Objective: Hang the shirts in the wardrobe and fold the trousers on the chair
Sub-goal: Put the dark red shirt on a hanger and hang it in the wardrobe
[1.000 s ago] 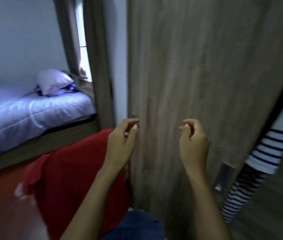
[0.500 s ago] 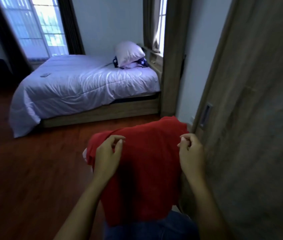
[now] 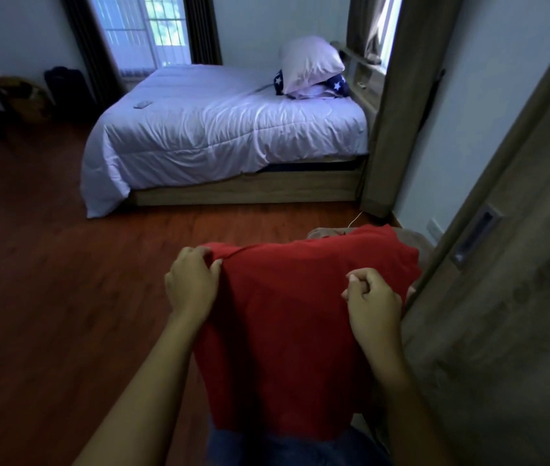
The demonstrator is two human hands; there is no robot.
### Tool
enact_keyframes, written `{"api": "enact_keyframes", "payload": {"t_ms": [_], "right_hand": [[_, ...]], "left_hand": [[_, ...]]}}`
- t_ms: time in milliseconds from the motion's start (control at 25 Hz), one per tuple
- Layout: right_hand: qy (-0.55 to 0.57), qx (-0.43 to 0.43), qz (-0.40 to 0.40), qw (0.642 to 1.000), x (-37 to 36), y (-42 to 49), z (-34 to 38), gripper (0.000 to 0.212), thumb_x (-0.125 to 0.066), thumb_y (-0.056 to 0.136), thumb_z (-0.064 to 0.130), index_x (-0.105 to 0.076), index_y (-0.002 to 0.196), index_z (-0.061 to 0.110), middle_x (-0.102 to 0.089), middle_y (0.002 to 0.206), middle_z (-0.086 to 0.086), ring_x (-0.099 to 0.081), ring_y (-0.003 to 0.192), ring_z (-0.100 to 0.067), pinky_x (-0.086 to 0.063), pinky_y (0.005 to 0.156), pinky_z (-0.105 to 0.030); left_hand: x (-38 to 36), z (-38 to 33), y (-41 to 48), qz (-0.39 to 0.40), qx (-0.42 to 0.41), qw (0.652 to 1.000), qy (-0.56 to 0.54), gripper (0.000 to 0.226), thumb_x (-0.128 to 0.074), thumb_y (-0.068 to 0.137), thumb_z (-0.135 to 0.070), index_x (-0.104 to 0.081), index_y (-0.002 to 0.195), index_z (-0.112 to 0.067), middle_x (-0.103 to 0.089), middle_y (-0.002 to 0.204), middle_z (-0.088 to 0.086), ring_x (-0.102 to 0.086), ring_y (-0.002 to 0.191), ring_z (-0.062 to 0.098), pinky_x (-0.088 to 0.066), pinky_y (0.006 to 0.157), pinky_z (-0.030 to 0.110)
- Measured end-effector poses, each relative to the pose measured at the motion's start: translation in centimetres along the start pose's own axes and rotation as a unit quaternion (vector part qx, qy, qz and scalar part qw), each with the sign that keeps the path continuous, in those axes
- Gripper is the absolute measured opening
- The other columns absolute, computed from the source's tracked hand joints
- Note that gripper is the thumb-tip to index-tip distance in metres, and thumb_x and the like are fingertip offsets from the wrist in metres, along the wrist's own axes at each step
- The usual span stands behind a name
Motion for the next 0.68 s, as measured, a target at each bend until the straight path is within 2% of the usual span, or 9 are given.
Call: {"api": "enact_keyframes", "payload": {"t_ms": [200,360,440,520,600,680], "right_hand": [[0.015,-0.002,0.01,1.0,-1.5,-0.1,-0.2,0.017,-0.047,0.095,0.012,-0.061,0.088,0.018,-0.064,0.071,0.003,-0.057,0.062,-0.005,-0.04,0.052,-0.005],[0.024,-0.01,-0.001,1.0,-1.6,-0.7,0.2,0.016,-0.048,0.094,0.011,-0.061,0.088,0.018,-0.064,0.071,0.002,-0.056,0.062,-0.001,-0.039,0.053,-0.002],[0.027,-0.013,-0.008,1.0,-1.5,-1.2,0.4,0.016,-0.048,0.094,0.011,-0.062,0.088,0.018,-0.064,0.072,0.002,-0.057,0.063,-0.002,-0.039,0.054,-0.002],[0.029,-0.013,-0.022,0.999,-1.2,-1.4,0.5,0.016,-0.049,0.094,0.012,-0.062,0.088,0.018,-0.065,0.072,0.003,-0.059,0.066,-0.003,-0.039,0.055,-0.002],[0.036,-0.019,-0.036,0.999,-0.8,-1.5,0.3,0.016,-0.049,0.094,0.013,-0.063,0.088,0.019,-0.066,0.071,0.004,-0.062,0.068,-0.006,-0.041,0.057,-0.006],[0.061,-0.037,-0.046,0.996,-0.6,-1.5,-0.2,0.015,-0.05,0.093,0.014,-0.063,0.087,0.019,-0.067,0.069,0.003,-0.064,0.067,-0.01,-0.048,0.064,-0.02]], "left_hand": [[0.2,-0.6,-0.1,-0.035,-0.101,0.993,0.058,0.014,-0.061,0.088,-0.024,-0.067,0.088,-0.011,-0.062,0.088,0.008,-0.062,0.077,0.032,-0.04,0.069,0.037],[0.4,-0.7,0.1,-0.039,-0.115,0.992,0.025,0.007,-0.056,0.089,-0.016,-0.061,0.089,-0.011,-0.062,0.091,0.008,-0.061,0.082,0.03,-0.038,0.072,0.039],[1.2,-1.2,0.2,-0.049,-0.121,0.991,-0.041,0.006,-0.055,0.091,-0.015,-0.06,0.09,-0.011,-0.064,0.091,0.008,-0.061,0.084,0.028,-0.043,0.076,0.041],[2.6,-2.1,-0.4,-0.065,-0.127,0.98,-0.138,0.007,-0.054,0.092,-0.013,-0.06,0.092,-0.011,-0.066,0.088,0.005,-0.062,0.082,0.024,-0.046,0.075,0.036],[4.3,-3.6,-1.5,-0.061,-0.137,0.959,-0.239,0.007,-0.053,0.094,-0.012,-0.06,0.095,-0.012,-0.066,0.087,-0.001,-0.062,0.08,0.012,-0.046,0.074,0.025],[6.4,-5.8,-3.0,-0.028,-0.169,0.928,-0.331,0.007,-0.054,0.093,-0.01,-0.059,0.092,-0.015,-0.063,0.083,-0.01,-0.059,0.077,-0.002,-0.043,0.072,0.012]]}}
Point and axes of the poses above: each hand's wrist, its own y-axis towards the middle knuckle, its own x-axis out of the back of the hand, z = x × y, the point moved 9 cm from there along y, towards the middle knuckle
